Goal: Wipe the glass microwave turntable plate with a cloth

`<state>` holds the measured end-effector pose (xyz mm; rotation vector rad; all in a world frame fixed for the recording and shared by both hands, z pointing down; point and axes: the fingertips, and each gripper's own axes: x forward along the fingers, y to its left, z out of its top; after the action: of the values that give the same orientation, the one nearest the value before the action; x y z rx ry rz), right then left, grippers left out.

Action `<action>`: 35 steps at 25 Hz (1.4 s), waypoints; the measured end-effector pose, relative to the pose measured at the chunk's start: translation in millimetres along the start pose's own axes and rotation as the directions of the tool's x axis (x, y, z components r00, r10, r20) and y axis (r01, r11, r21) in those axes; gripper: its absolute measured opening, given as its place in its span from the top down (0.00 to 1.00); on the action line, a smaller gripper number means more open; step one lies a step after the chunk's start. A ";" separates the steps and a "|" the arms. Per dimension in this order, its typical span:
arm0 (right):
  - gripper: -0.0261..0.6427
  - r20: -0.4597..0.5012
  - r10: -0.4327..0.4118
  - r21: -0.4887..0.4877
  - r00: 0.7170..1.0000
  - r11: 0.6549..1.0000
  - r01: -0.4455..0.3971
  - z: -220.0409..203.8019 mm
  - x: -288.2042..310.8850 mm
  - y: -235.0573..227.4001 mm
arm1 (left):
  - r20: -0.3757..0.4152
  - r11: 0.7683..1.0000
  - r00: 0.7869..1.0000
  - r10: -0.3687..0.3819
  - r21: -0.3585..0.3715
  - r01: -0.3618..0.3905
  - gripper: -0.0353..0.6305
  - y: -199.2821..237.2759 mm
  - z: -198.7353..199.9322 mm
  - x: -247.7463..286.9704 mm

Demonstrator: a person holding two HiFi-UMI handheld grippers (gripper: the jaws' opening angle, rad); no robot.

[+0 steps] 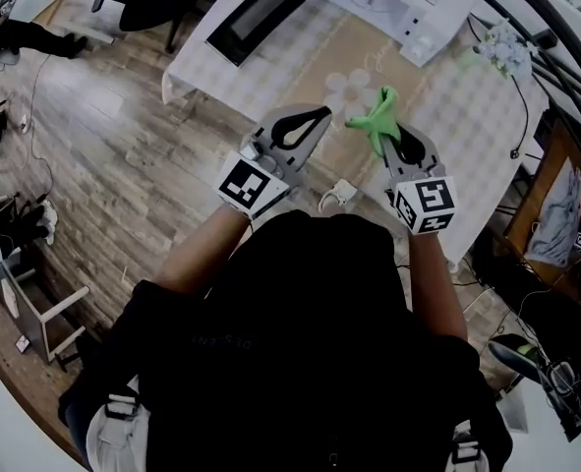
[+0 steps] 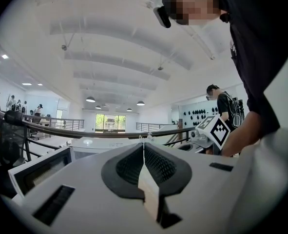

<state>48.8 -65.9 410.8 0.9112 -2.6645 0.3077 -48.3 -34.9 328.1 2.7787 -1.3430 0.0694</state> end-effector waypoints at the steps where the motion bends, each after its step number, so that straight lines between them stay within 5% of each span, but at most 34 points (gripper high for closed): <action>1: 0.87 -0.019 0.013 0.002 1.000 1.000 -0.012 -4.6 6.6 -5.4 | -0.006 1.000 1.000 0.001 0.000 -0.001 0.91 4.0 -0.9 6.7; 15: 0.86 -0.232 0.022 0.009 0.973 1.000 -0.020 -46.5 92.3 -54.3 | -0.041 0.998 0.997 -0.067 0.006 0.067 0.91 58.5 -28.5 59.9; 24: 0.86 -0.425 -0.005 -0.019 0.905 1.000 -0.003 -92.8 150.6 -74.5 | -0.057 0.989 0.987 -0.150 -0.016 0.149 0.91 86.1 -52.9 78.8; 35: 0.86 -0.573 -0.022 -0.115 0.819 0.992 -0.054 -141.1 210.5 -91.0 | -0.053 0.988 0.987 -0.149 -0.035 0.147 0.91 115.5 -78.9 95.7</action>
<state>-21.7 -211.9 625.8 0.6258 -2.1010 0.3474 -80.7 -175.9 416.3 2.8182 -1.1118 0.1175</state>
